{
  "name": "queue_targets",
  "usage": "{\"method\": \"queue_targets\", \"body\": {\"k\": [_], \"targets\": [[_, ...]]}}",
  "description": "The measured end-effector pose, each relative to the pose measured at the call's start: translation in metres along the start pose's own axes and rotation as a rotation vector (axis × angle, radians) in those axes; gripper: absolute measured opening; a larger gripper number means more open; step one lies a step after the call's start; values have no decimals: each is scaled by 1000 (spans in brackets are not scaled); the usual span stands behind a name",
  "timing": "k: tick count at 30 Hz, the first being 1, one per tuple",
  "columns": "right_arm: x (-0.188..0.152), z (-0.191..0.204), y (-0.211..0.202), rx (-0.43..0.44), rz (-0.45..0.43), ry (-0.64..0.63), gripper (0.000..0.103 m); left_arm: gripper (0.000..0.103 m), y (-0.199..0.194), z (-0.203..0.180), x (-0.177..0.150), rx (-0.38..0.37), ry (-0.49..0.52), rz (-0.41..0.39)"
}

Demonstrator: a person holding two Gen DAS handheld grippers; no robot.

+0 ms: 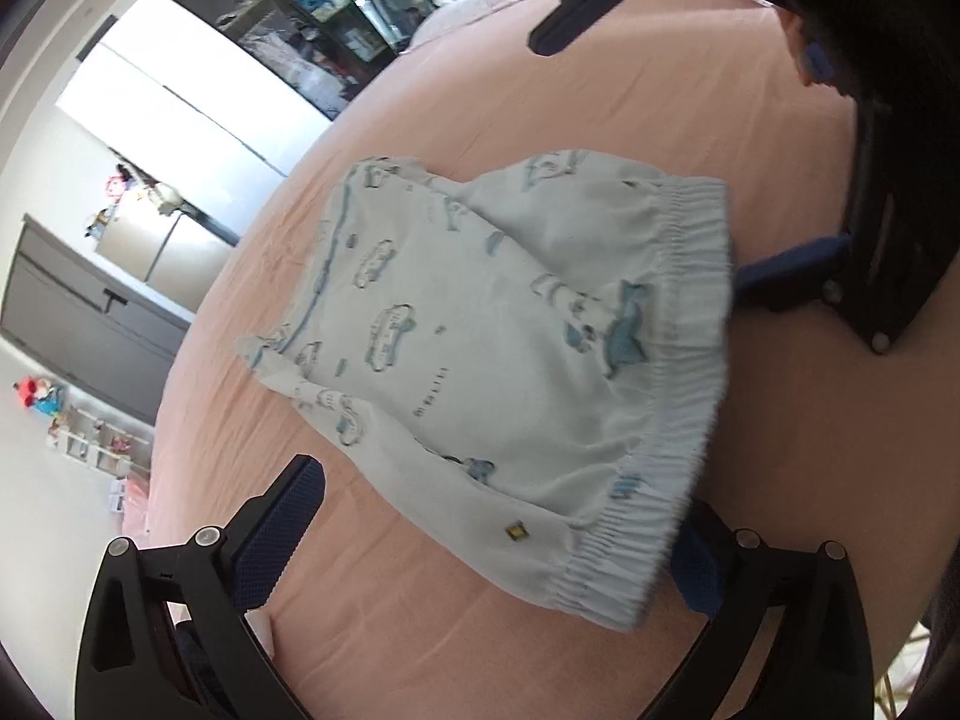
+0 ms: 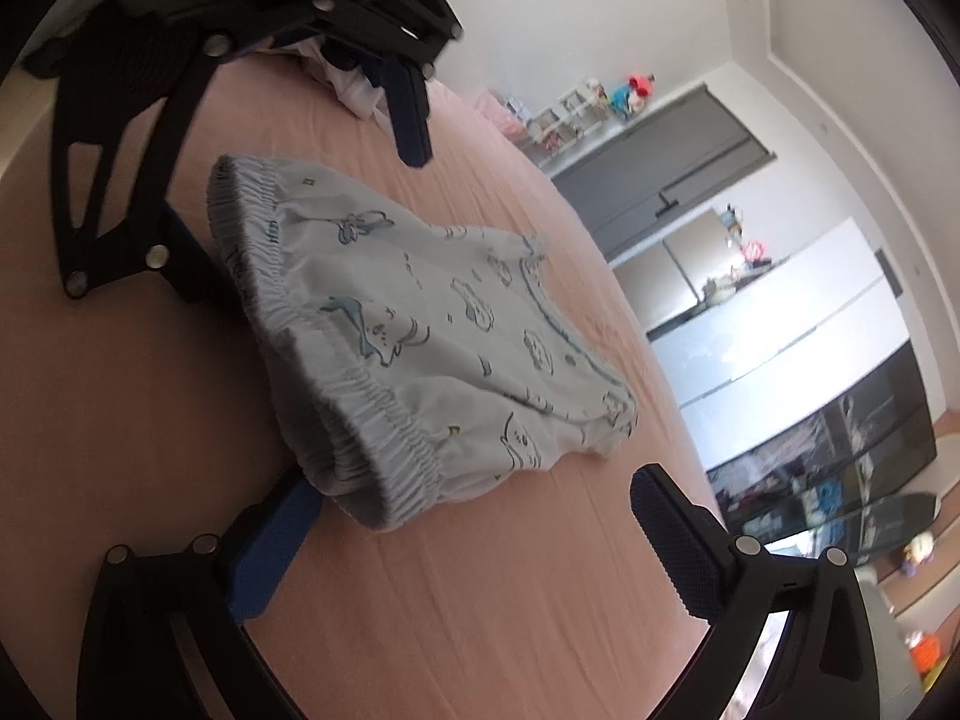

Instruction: Fold clothes

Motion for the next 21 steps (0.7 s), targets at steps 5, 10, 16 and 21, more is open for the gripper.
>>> {"method": "queue_targets", "body": {"k": [5, 10, 16, 21], "targets": [[15, 4, 0, -130, -56, -105, 102, 103, 10, 4, 6, 109, 32, -25], [18, 6, 3, -149, -60, -114, 102, 103, 6, 1, 1, 116, 24, -54], [14, 4, 5, -152, -41, -57, 102, 103, 7, 8, -11, 50, -130, -61], [18, 4, 0, -202, -68, -122, 102, 103, 5, 6, -6, 72, -114, -78]]}}
Point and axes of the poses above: each gripper's, at about its wrist camera, not at the fingertips, and y roughly the way its jaws point, z to its left, x to its top, the point moved 9 cm from there along y, roughly the way its jaws point, and after that the axes turned 8 degrees about -y, right-handed, at the moved point
